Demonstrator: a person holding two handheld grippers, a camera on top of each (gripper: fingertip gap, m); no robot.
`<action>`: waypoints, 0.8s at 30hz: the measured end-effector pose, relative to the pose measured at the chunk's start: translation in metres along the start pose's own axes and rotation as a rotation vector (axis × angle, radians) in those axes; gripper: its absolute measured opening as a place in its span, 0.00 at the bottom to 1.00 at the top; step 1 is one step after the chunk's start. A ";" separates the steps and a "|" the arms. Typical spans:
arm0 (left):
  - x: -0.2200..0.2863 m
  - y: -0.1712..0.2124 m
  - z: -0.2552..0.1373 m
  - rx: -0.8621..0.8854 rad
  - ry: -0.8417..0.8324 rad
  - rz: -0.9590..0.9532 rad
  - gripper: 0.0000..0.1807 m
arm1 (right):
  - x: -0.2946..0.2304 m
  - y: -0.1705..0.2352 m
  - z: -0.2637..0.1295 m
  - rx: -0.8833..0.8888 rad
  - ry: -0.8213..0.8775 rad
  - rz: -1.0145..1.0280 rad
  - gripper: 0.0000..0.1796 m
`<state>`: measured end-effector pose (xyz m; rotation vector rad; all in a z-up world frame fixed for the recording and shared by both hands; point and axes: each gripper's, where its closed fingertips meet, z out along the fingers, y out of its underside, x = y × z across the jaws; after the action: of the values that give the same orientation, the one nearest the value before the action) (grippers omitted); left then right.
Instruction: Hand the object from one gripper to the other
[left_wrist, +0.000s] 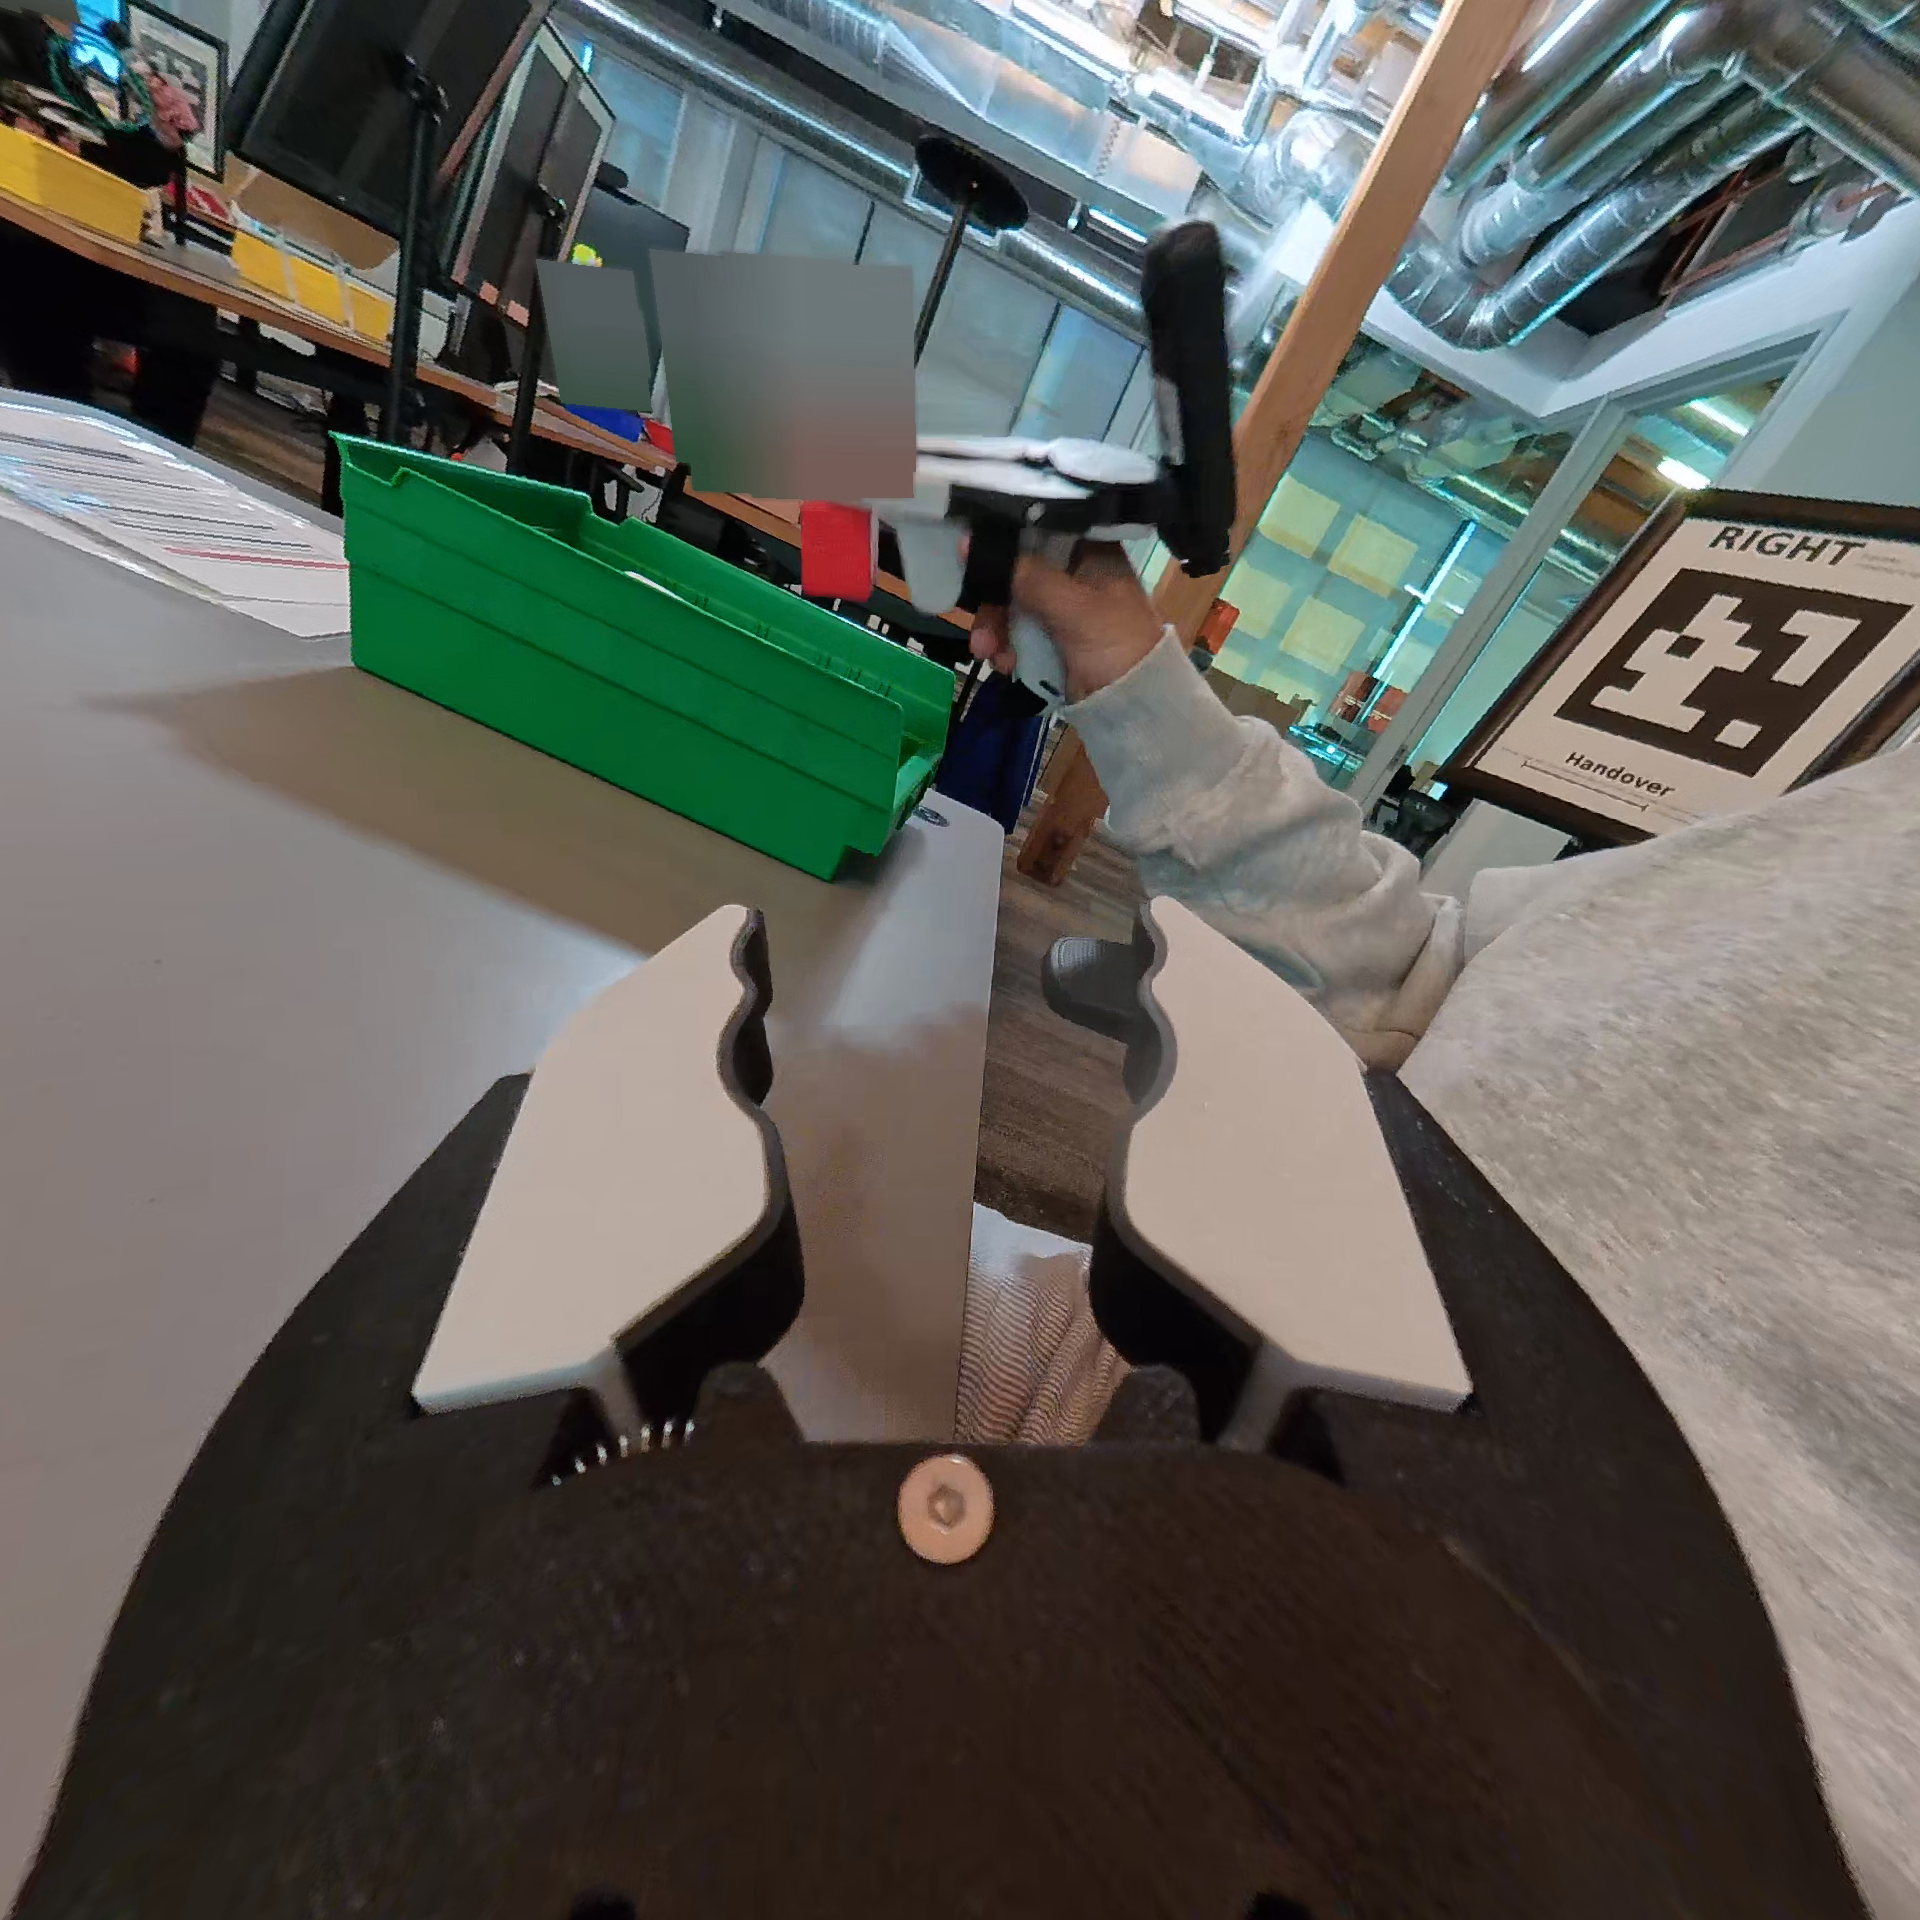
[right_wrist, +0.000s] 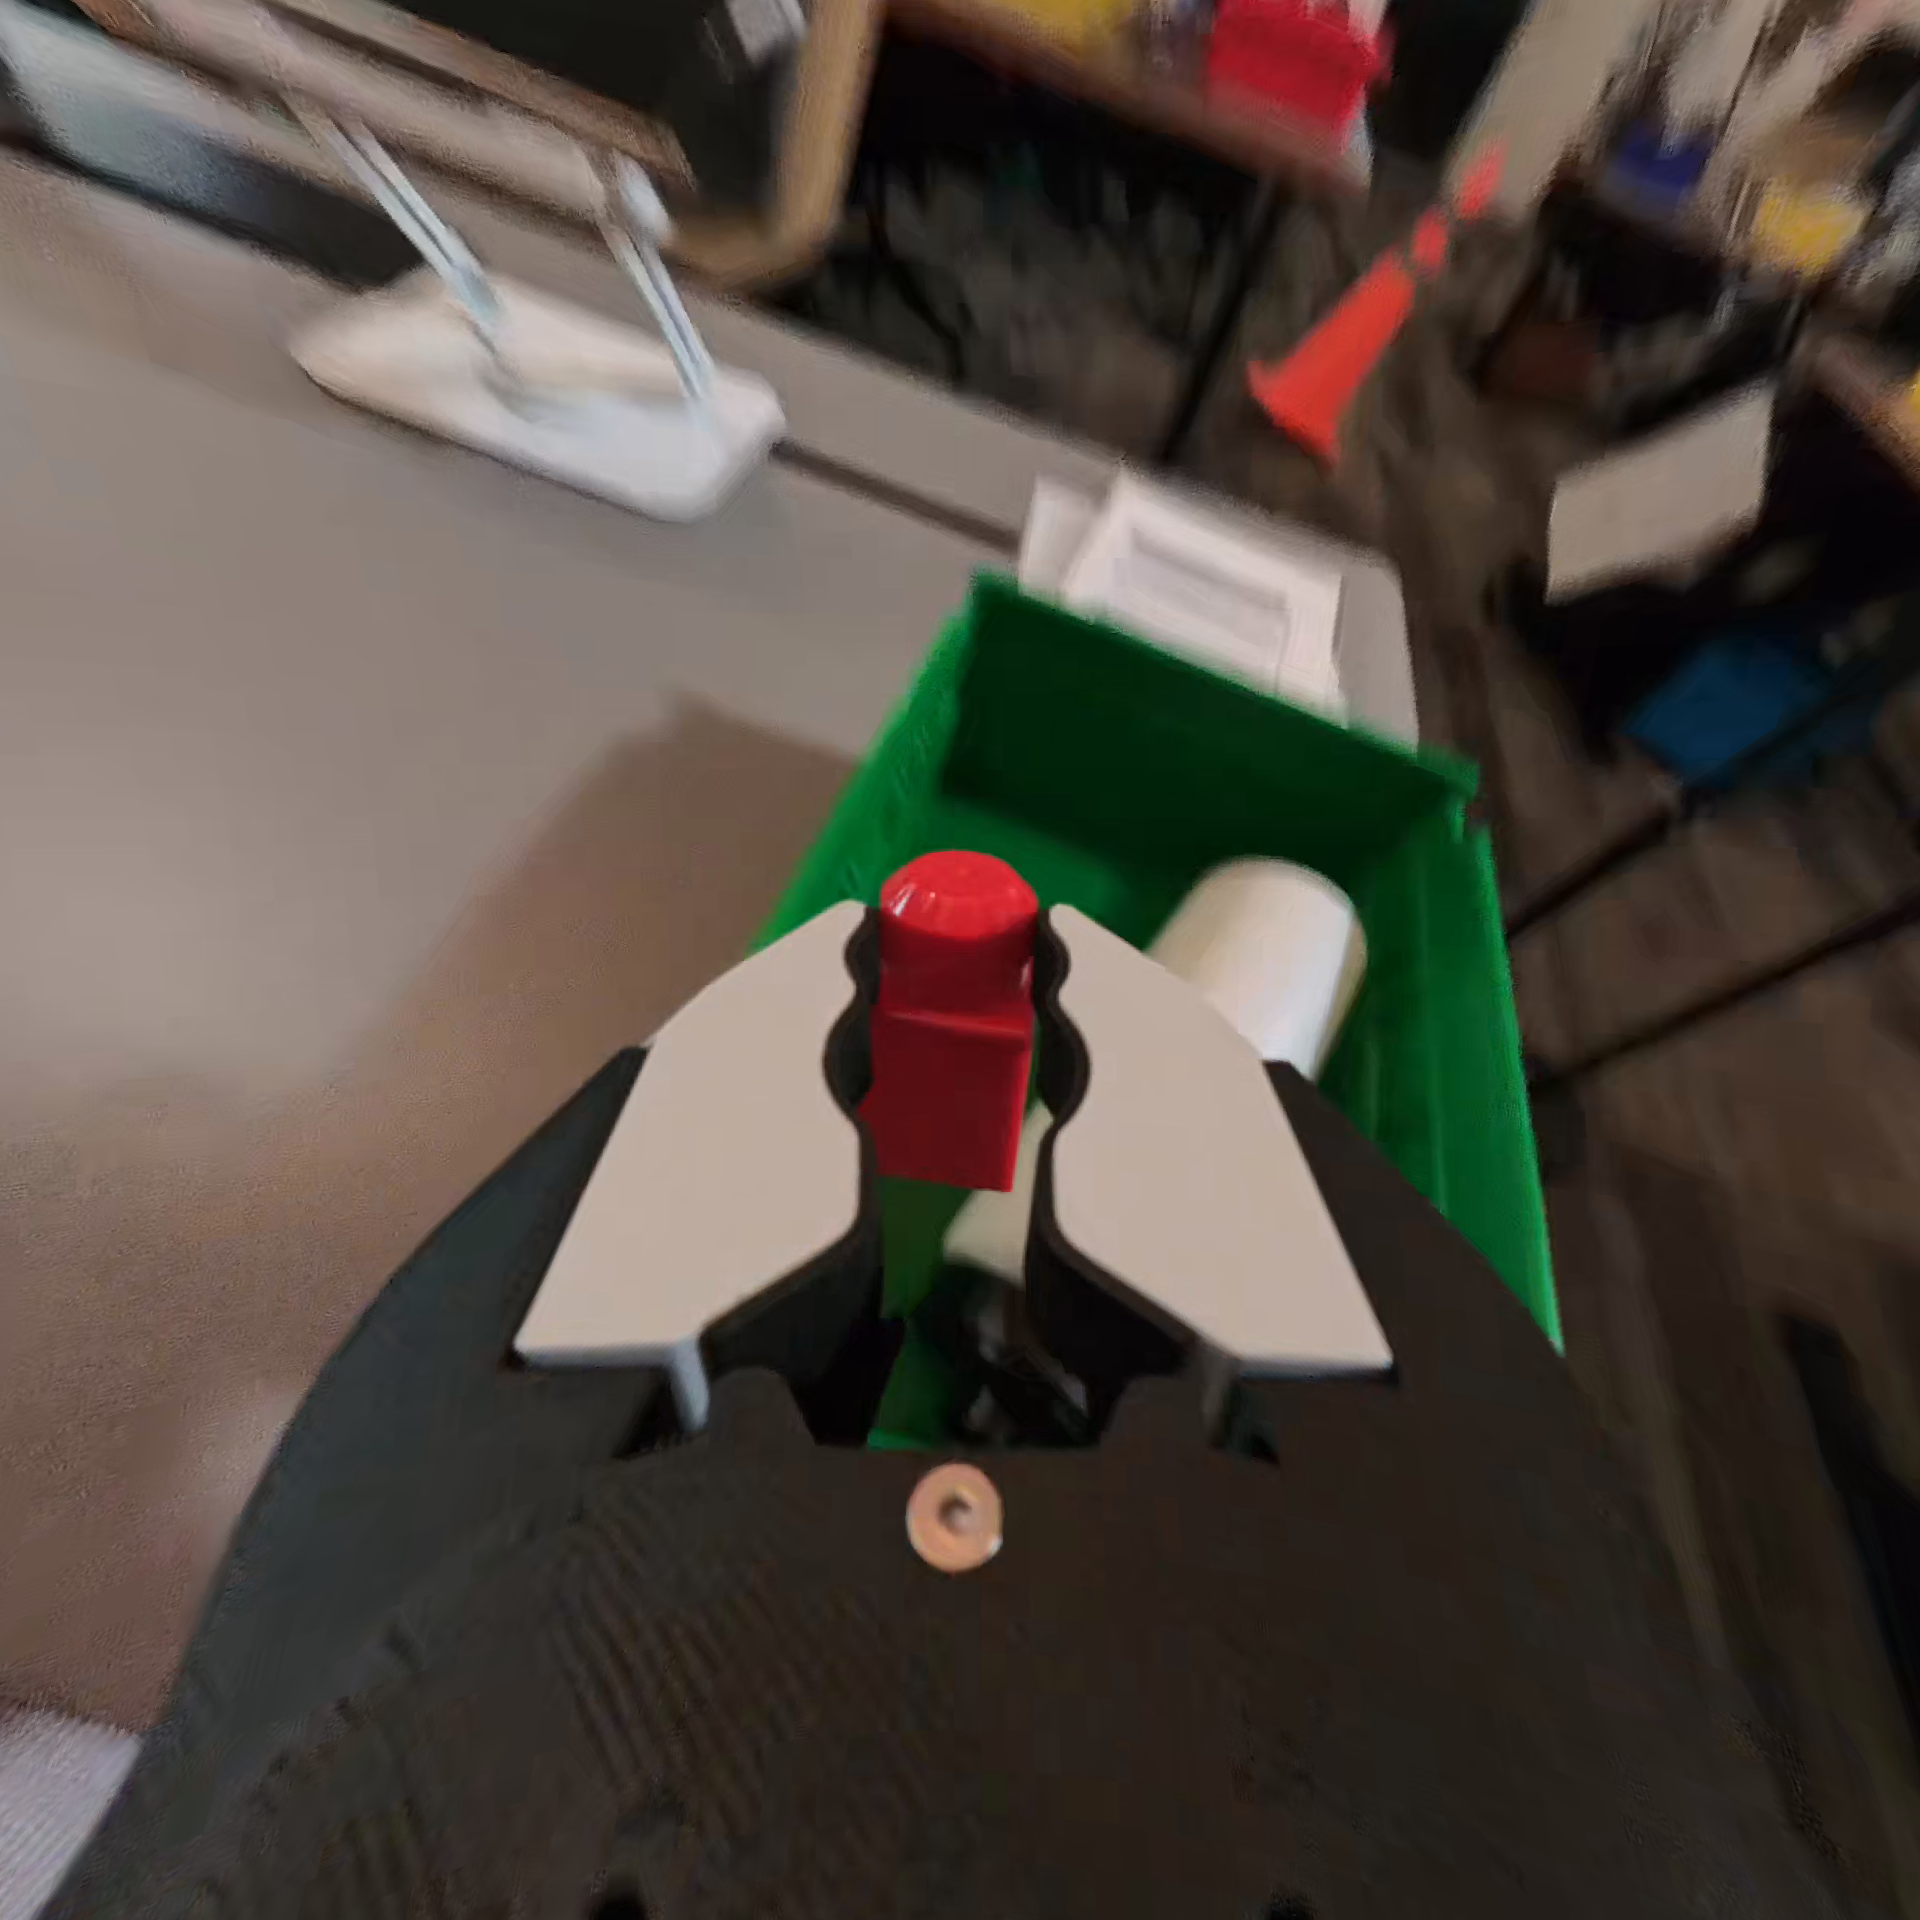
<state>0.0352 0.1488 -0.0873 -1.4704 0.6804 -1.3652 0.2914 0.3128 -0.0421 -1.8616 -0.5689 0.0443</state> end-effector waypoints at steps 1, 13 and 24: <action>0.001 0.000 0.001 0.003 0.003 -0.007 0.36 | 0.010 0.023 0.005 -0.088 0.006 0.036 0.16; 0.016 0.015 0.018 -0.072 0.027 0.005 0.36 | 0.006 0.066 0.030 -0.194 -0.044 0.107 0.23; 0.005 0.004 0.009 -0.002 -0.002 -0.072 0.34 | -0.120 -0.080 -0.041 0.371 -0.377 -0.001 0.19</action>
<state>0.0459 0.1457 -0.0884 -1.5105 0.6334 -1.4180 0.1688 0.2482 0.0162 -1.4958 -0.7628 0.4777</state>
